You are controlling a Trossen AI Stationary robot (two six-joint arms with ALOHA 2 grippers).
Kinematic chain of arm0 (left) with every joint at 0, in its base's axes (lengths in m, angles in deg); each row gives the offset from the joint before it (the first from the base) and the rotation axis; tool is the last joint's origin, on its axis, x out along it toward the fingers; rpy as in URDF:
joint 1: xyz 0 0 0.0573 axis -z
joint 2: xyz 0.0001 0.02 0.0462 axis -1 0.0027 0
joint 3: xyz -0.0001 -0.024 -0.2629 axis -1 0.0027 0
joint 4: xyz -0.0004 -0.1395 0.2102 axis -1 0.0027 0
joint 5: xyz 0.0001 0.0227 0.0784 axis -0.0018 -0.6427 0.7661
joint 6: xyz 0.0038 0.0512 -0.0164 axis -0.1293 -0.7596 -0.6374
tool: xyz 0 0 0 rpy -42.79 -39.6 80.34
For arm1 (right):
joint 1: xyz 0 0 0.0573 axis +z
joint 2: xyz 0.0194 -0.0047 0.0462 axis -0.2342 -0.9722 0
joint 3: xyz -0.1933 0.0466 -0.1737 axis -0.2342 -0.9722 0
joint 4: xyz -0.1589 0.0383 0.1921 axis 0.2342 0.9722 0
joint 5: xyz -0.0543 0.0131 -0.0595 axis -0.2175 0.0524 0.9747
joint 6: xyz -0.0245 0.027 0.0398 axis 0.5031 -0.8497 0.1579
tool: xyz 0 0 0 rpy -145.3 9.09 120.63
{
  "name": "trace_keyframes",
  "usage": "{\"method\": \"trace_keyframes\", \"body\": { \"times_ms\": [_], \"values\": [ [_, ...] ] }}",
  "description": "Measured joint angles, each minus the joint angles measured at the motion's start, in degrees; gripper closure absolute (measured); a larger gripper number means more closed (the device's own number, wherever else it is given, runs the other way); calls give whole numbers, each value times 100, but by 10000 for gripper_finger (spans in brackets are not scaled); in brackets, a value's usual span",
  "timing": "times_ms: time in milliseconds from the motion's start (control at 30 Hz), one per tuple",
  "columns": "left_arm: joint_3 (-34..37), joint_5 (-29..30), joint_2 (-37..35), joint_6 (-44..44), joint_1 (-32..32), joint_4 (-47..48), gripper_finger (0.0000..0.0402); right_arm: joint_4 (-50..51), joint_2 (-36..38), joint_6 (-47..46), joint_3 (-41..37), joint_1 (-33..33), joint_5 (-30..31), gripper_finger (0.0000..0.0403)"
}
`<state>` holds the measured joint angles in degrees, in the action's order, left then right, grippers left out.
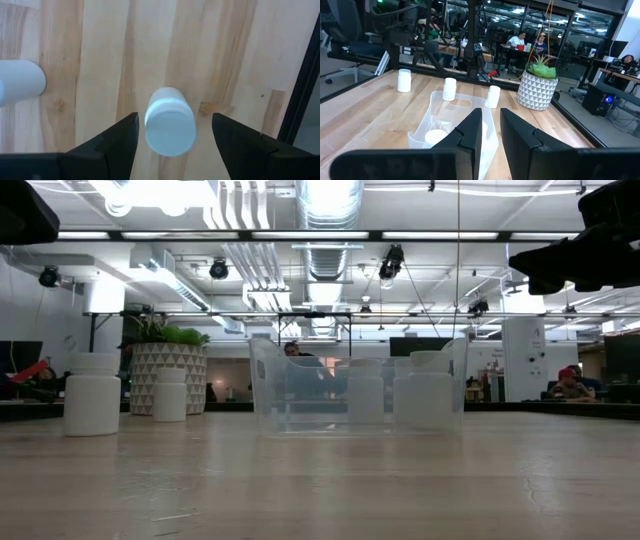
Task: Pick and place pill bottles into a basket
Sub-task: Put the bottom white pill bottle into the transparent bin
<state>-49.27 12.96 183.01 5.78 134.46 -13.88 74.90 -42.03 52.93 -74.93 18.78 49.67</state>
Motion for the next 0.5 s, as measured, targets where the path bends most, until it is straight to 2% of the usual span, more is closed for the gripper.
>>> {"method": "trace_keyframes", "body": {
  "times_ms": [500],
  "values": [
    [297, -107, 0, 45, 0, -196, 168, -4, 0, 0, 0, 0, 0, 344]
  ]
}}
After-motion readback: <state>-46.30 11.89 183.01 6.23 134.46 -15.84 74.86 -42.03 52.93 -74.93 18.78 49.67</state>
